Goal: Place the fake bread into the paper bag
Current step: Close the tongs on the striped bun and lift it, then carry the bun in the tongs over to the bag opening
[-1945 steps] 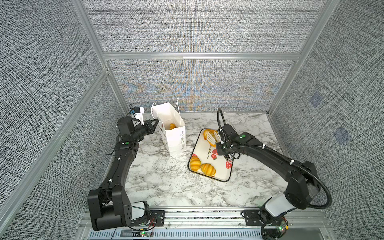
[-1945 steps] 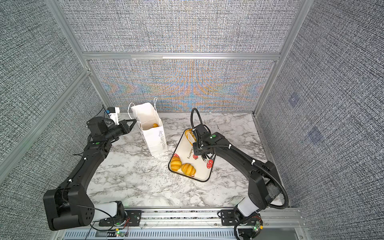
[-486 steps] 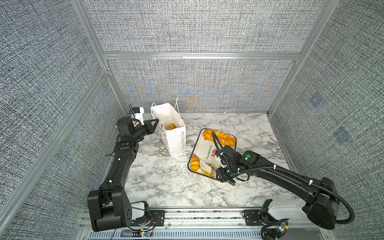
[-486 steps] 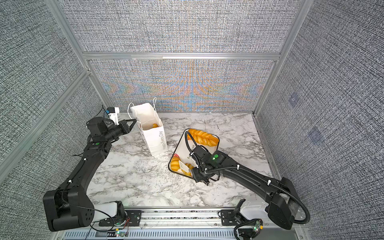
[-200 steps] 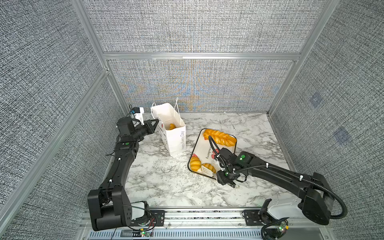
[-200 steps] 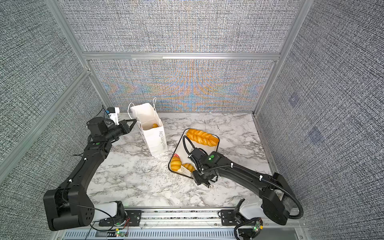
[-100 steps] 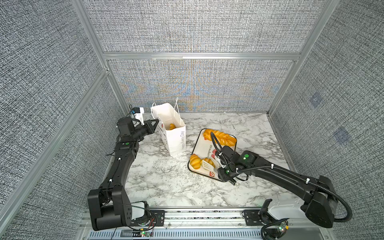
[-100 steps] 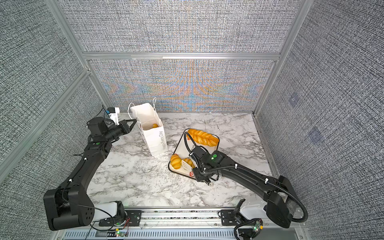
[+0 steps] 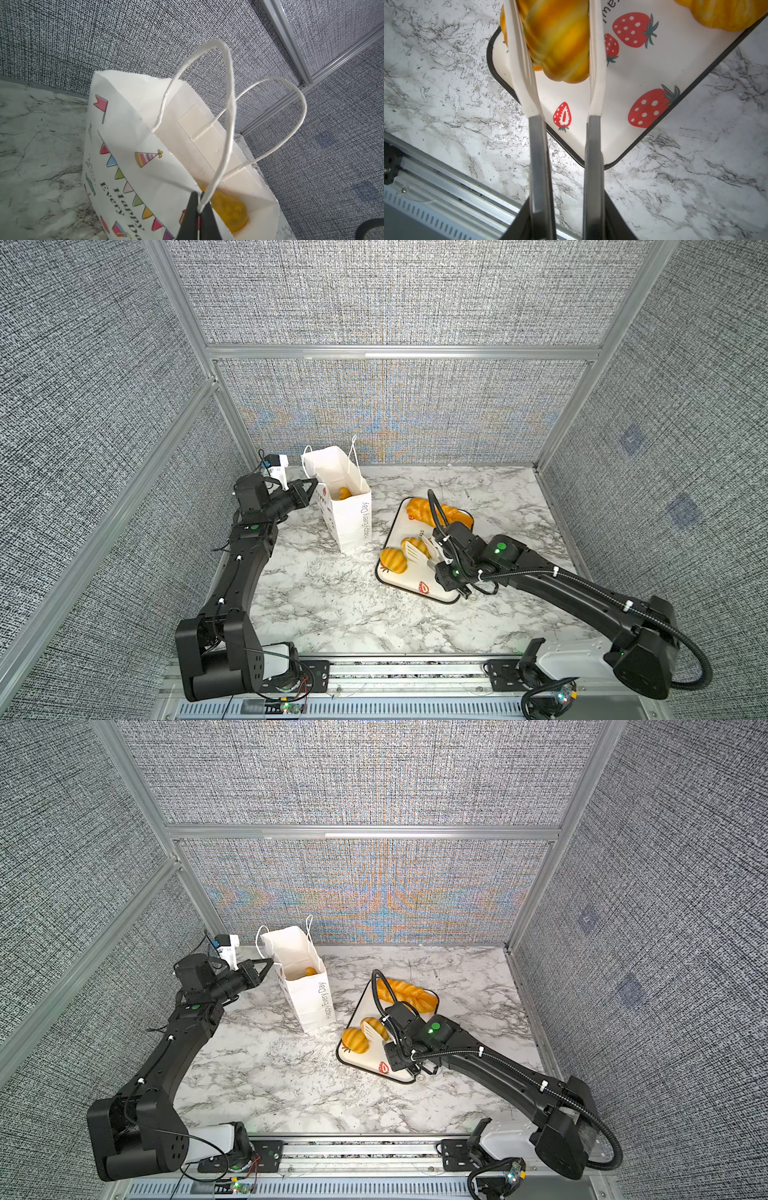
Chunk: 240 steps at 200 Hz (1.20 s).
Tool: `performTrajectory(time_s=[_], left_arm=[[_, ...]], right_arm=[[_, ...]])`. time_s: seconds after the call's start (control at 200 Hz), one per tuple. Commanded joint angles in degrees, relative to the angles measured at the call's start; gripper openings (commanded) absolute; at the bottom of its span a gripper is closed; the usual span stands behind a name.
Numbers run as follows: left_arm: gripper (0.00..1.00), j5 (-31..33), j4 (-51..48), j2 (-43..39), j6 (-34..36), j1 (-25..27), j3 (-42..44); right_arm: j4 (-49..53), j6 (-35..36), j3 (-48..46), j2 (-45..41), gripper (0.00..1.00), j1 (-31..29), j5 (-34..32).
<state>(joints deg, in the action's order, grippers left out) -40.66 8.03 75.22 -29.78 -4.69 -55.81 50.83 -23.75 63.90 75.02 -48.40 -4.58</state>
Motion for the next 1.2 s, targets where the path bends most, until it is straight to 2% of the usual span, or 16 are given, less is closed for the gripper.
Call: performTrajectory(time_s=[0.0, 0.205, 0.53, 1.196], left_arm=[[0.00, -0.5, 0.8, 0.1, 0.4, -0.1, 0.0], [0.00, -0.5, 0.8, 0.1, 0.3, -0.1, -0.1], [0.00, -0.5, 0.9, 0.1, 0.3, -0.1, 0.0], [0.01, -0.6, 1.0, 0.1, 0.2, -0.1, 0.0]], right_arm=[[0.0, -0.3, 1.4, -0.4, 0.39, -0.1, -0.8], [-1.4, 0.1, 5.2, 0.3, 0.38, -0.1, -1.0], [-9.6, 0.0, 10.3, 1.3, 0.38, -0.3, 1.2], [-30.6, -0.7, 9.6, -1.2, 0.38, -0.7, 3.2]])
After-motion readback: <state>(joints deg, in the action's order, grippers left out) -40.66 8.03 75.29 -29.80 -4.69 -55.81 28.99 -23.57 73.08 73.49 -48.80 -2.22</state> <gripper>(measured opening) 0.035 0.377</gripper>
